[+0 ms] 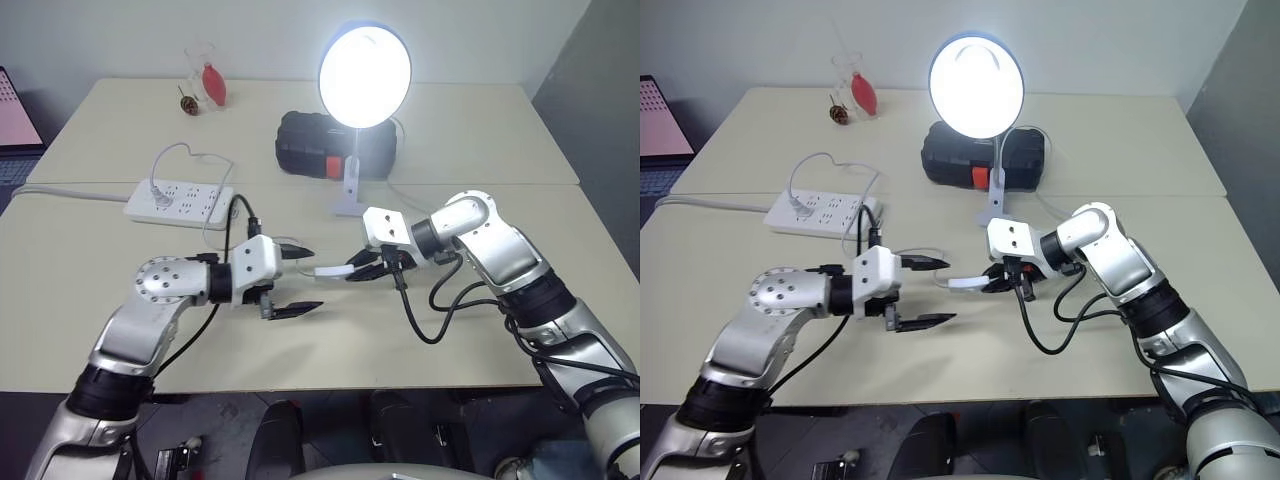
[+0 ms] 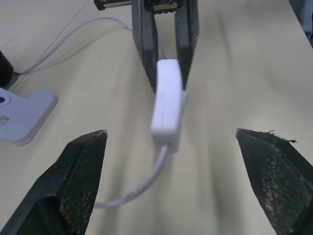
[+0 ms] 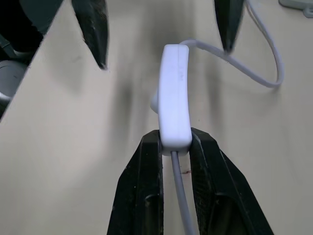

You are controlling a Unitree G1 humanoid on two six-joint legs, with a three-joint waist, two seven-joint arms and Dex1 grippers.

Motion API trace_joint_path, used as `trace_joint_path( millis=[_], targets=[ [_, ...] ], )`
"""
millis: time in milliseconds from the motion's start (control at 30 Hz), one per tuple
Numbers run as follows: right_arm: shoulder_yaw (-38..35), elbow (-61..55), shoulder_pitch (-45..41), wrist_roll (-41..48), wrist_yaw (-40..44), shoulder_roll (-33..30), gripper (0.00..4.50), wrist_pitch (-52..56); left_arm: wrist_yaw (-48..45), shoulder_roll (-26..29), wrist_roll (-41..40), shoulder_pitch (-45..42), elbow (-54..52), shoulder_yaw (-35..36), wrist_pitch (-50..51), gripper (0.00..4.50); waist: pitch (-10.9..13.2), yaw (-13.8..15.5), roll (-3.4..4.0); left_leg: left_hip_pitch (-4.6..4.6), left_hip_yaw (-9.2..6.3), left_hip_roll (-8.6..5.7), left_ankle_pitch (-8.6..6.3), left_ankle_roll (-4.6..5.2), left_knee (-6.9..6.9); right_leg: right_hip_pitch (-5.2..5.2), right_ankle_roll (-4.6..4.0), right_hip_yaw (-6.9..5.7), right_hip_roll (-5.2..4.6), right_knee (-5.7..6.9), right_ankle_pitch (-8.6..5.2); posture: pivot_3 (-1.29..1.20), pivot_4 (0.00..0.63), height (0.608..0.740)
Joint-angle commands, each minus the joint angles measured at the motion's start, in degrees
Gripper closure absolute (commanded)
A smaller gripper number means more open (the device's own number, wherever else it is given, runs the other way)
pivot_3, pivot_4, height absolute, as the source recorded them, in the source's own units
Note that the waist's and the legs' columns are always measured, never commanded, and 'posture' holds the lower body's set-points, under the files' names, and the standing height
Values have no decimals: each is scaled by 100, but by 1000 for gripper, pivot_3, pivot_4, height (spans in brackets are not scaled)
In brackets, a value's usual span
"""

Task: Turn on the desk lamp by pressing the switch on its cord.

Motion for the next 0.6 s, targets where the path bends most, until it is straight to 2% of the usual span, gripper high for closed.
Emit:
trace_joint_path(
  millis=[33, 200, 367, 400, 600],
  targets=[
    [-14, 525, -245, -273, -334, 222, 4105, -487, 107, 265, -401, 446, -554, 654, 306, 181, 0, -3, 0, 0, 1, 2, 0, 0, 0, 0, 0, 0, 0, -1, 0, 0, 150, 740],
    [59, 1496, -433, -667, -705, 592, 4105, -1073, 290, 379, -502, 1050, -805, 1107, 452, 181, 1, 1, 2, 0, 2, 1, 0, 0, -1, -1, -1, 0, -1, -1, -1, 0, 150, 740],
    [17, 2210, -523, -924, -924, 740, 4105, -1517, 536, 330, -496, 1217, -900, 1217, 528, 181, 2, 42, 2, -1, 1, -1, 0, 0, -1, 0, -2, 0, -2, -2, -1, 0, 150, 740],
    [-19, 2224, -514, -924, -914, 734, 3392, -1550, 599, 321, -504, 1227, -906, 1230, 581, 181, 2, 40, 3, -1, 2, -1, 0, 0, 0, 0, -2, 0, -2, -2, -1, 0, 150, 740],
    [-435, 1546, -285, -611, -799, 467, 1788, -1257, 887, 330, -738, 1237, -1070, 1358, 1028, 181, 2, 20, 4, -1, 1, 0, 0, 0, -3, -1, -3, 0, -1, 0, -1, 0, 150, 740]
  ],
)
